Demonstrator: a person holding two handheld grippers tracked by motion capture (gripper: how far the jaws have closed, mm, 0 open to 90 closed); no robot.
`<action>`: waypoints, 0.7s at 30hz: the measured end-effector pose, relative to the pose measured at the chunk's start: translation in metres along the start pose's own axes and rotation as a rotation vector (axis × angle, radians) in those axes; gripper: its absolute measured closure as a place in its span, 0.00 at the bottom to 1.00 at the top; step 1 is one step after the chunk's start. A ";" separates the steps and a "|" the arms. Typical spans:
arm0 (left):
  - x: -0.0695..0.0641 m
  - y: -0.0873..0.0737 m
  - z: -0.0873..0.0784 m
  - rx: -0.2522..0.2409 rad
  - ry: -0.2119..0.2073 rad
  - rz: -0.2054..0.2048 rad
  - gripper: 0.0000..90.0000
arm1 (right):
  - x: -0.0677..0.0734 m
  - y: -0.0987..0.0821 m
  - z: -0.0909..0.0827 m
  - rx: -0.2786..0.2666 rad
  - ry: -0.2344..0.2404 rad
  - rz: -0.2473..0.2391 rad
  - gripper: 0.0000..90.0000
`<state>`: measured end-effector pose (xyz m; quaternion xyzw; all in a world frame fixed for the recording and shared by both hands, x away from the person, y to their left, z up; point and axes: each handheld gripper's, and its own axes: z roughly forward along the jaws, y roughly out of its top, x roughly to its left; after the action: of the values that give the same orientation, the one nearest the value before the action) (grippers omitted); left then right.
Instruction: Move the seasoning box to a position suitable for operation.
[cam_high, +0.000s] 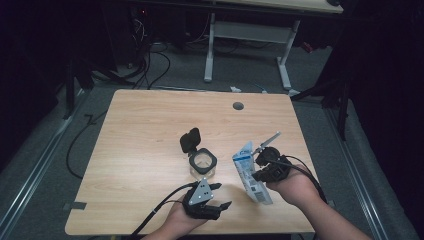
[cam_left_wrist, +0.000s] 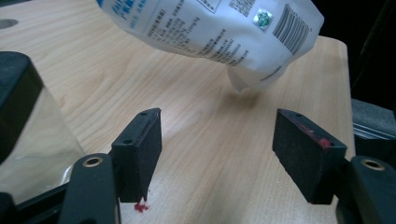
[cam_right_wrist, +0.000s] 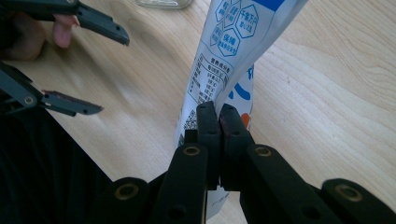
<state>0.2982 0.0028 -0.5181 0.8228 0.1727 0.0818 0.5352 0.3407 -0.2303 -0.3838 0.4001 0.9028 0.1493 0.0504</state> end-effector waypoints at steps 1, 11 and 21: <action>-0.001 0.000 0.000 -0.002 -0.005 0.002 0.37 | 0.001 0.001 -0.001 0.004 -0.004 0.006 0.99; -0.007 0.001 0.006 -0.008 -0.019 0.021 0.31 | 0.013 0.008 -0.003 -0.005 0.011 -0.003 0.99; -0.005 0.001 0.011 0.007 -0.044 0.009 0.30 | 0.020 0.020 -0.002 -0.009 0.021 -0.019 0.99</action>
<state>0.2974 -0.0086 -0.5213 0.8271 0.1574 0.0654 0.5356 0.3408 -0.2038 -0.3749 0.3899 0.9063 0.1570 0.0440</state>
